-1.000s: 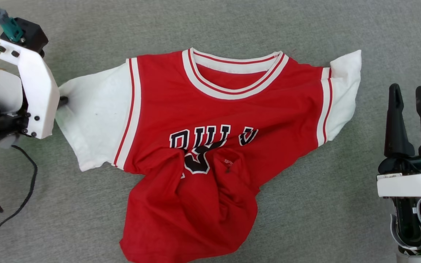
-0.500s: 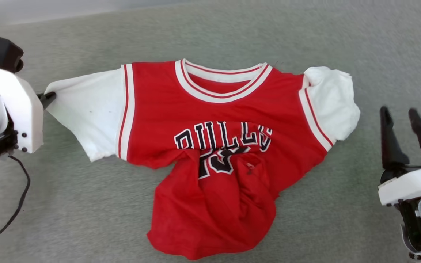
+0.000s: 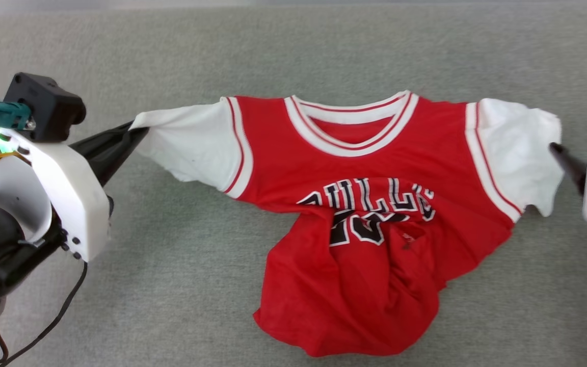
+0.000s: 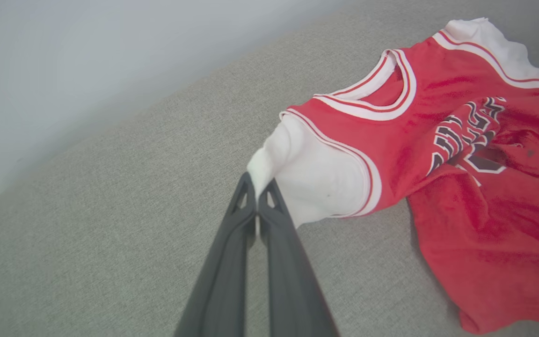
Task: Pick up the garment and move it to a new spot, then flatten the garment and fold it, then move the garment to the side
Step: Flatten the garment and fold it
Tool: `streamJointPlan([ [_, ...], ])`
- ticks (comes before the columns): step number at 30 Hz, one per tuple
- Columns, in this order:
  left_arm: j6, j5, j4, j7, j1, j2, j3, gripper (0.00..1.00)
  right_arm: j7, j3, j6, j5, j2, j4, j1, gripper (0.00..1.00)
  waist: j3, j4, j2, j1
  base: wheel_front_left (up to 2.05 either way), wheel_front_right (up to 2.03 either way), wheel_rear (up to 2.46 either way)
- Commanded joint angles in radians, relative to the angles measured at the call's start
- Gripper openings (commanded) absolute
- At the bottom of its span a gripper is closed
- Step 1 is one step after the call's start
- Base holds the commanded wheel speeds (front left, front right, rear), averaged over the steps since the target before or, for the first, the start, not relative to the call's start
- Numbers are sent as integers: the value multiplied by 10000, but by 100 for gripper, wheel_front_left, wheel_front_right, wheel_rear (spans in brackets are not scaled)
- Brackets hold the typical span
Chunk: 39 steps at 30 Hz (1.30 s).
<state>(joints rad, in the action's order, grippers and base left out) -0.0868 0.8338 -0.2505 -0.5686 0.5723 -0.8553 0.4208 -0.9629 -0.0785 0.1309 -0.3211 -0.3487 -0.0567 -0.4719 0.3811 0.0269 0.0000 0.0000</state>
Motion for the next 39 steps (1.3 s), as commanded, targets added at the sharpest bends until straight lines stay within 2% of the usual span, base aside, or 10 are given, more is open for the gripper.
streamJointPlan([
  [1, 70, -89, -280, 11, -42, -27, 6, 0, -531, 29, -3, -102, -243, 105, -406, 100, 312, 293, 0, 0, 0, 0, 0],
  [4, 167, -215, -944, -46, -32, -31, 67, 0, -1474, 18, -3, -138, -531, 531, -1193, 100, 600, 503, 0, 0, 0, 0, 0],
  [7, 210, -342, -1465, -32, 42, 32, 125, 0, -1906, 48, -3, 84, -680, 1146, -1770, 100, 887, 730, 0, 0, 0, 0, 0],
  [16, 164, -631, -2263, 112, 312, 204, 281, 0, -1759, 244, -3, 790, -978, 2625, -2395, 100, 1686, 1329, 0, 0, 0, 0, 0],
  [24, 132, -731, -2212, 307, 395, 344, 353, 0, -1991, 993, 17, 232, -588, 3719, -1515, 100, 1879, 1584, 0, 0, 0, 0, 0],
  [26, 119, -764, -2118, 355, 369, 336, 378, 0, -1950, 1237, 22, 148, -739, 3726, -1355, 0, 1841, 1591, 0, 0, 0, 0, 0],
  [32, 152, -795, -1822, 502, 215, 392, 415, 0, -1400, 1027, 8, 169, -1218, 3653, -1582, 0, 1476, 1482, 0, 0, 0, 0, 0],
  [39, 295, -714, -979, 808, -146, 215, 176, 0, -31, 810, -3, -9, -1426, 3392, -1912, 0, 207, 1114, 0, 0, 0, 0, 0],
])
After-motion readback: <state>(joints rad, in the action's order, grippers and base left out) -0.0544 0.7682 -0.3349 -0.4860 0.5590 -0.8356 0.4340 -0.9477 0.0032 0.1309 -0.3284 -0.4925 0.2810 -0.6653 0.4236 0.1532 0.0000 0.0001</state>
